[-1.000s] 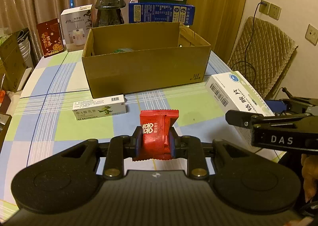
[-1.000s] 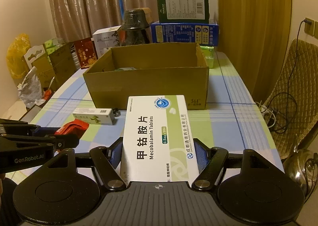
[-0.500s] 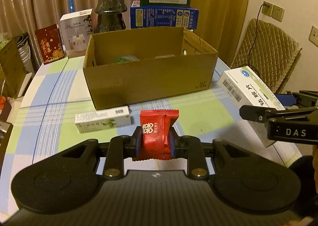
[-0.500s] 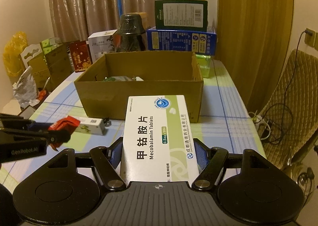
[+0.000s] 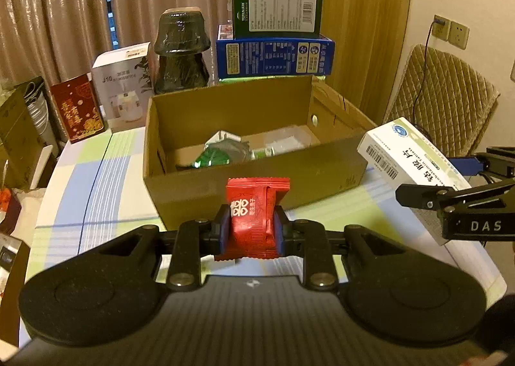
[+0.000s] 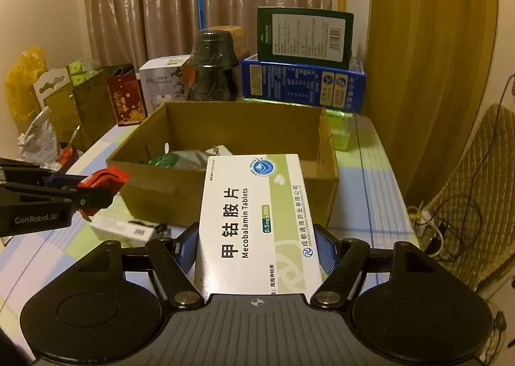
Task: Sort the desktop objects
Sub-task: 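Lift the red candy and Mecobalamin box with both grippers and carry them over the box, then open both grippers to drop the candy and Mecobalamin box into the box, then withdraw both open grippers from the box back toward the table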
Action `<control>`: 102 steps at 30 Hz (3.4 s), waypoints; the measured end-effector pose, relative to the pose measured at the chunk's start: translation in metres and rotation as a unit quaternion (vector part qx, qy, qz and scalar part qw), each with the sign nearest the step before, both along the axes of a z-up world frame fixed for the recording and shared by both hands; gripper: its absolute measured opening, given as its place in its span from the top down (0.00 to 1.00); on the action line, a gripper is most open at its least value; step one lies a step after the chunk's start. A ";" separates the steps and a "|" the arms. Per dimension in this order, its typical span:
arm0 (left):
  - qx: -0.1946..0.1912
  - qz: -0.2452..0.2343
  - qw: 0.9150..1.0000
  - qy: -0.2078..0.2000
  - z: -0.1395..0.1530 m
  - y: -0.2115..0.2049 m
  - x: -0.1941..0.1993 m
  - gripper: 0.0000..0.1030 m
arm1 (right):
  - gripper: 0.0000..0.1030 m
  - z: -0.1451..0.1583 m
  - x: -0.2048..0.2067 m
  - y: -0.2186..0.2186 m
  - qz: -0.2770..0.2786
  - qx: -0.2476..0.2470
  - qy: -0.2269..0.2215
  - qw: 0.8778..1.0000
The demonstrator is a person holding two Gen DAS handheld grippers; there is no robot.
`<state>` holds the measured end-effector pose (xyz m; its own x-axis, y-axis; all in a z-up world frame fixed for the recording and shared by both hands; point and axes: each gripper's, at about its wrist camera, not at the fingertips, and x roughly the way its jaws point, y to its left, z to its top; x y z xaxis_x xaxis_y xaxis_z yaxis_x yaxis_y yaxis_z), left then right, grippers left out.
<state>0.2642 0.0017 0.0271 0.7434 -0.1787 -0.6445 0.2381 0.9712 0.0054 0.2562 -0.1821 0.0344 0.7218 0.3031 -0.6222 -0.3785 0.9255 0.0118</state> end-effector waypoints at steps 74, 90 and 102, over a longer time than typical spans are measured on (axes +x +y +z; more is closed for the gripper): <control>-0.065 0.029 0.997 -0.003 0.003 0.037 0.064 0.16 | 0.08 -0.006 0.042 -0.008 -0.046 0.100 0.052 0.993; -0.061 0.036 0.997 0.009 -0.005 0.066 -0.068 0.01 | 0.02 -0.009 -0.074 0.002 -0.010 0.091 0.066 0.994; -0.053 0.017 0.998 0.030 -0.014 0.072 -0.109 0.01 | 0.02 -0.015 -0.107 -0.002 -0.006 0.088 0.080 0.993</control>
<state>0.1548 0.0736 0.0133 0.7111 -0.2234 -0.6667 0.2017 0.9731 -0.1110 0.1495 -0.1845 0.0198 0.6225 0.4089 -0.6673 -0.3477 0.9084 0.2323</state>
